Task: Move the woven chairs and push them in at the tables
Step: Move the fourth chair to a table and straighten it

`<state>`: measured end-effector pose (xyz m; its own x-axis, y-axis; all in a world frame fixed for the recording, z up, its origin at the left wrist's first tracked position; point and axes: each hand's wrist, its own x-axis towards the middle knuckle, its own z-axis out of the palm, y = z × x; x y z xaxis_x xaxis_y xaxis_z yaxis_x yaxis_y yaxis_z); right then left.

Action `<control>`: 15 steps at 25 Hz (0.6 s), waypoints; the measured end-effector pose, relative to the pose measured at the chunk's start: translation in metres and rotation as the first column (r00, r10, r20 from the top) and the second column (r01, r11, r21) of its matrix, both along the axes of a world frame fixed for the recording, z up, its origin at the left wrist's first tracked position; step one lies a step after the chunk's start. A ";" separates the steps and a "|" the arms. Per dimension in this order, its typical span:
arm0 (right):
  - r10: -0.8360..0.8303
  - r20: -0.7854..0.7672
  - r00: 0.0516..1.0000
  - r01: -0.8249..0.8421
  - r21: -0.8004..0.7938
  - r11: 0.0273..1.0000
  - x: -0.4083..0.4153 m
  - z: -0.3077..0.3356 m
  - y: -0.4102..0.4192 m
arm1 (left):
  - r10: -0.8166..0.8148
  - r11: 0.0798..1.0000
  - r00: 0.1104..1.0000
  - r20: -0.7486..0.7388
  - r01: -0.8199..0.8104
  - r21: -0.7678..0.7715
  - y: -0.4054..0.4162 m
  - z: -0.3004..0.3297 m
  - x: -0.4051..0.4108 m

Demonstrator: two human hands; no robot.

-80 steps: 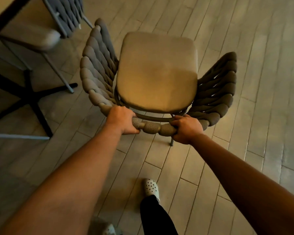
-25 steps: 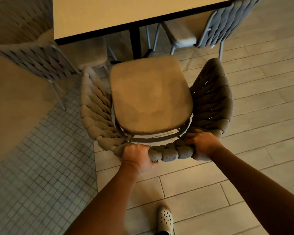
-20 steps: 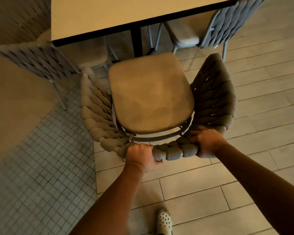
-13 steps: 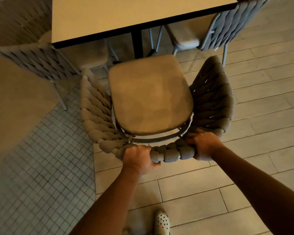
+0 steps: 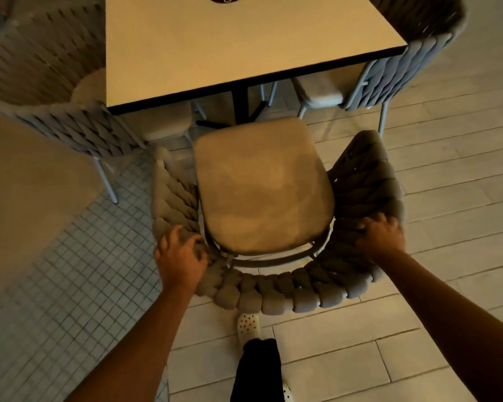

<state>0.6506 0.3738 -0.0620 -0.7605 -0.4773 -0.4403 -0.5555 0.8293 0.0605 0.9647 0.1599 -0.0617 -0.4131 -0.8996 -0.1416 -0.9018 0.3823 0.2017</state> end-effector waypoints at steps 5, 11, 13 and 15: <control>-0.320 -0.018 0.947 0.308 -0.225 0.924 -0.036 -0.007 -0.006 | 0.365 0.907 0.906 -0.214 -0.295 0.300 -0.055 -0.002 0.002; -0.477 0.199 0.856 0.517 -0.349 0.782 -0.069 -0.021 -0.002 | 0.498 0.826 0.843 -0.205 -0.389 0.408 -0.065 -0.009 -0.010; -0.482 0.221 0.848 0.530 -0.374 0.761 -0.075 -0.019 -0.004 | 0.505 0.823 0.853 -0.135 -0.428 0.374 -0.064 -0.010 -0.011; -0.478 0.247 0.843 0.538 -0.390 0.747 -0.075 -0.019 -0.004 | 0.506 0.818 0.856 -0.100 -0.441 0.368 -0.063 -0.008 -0.009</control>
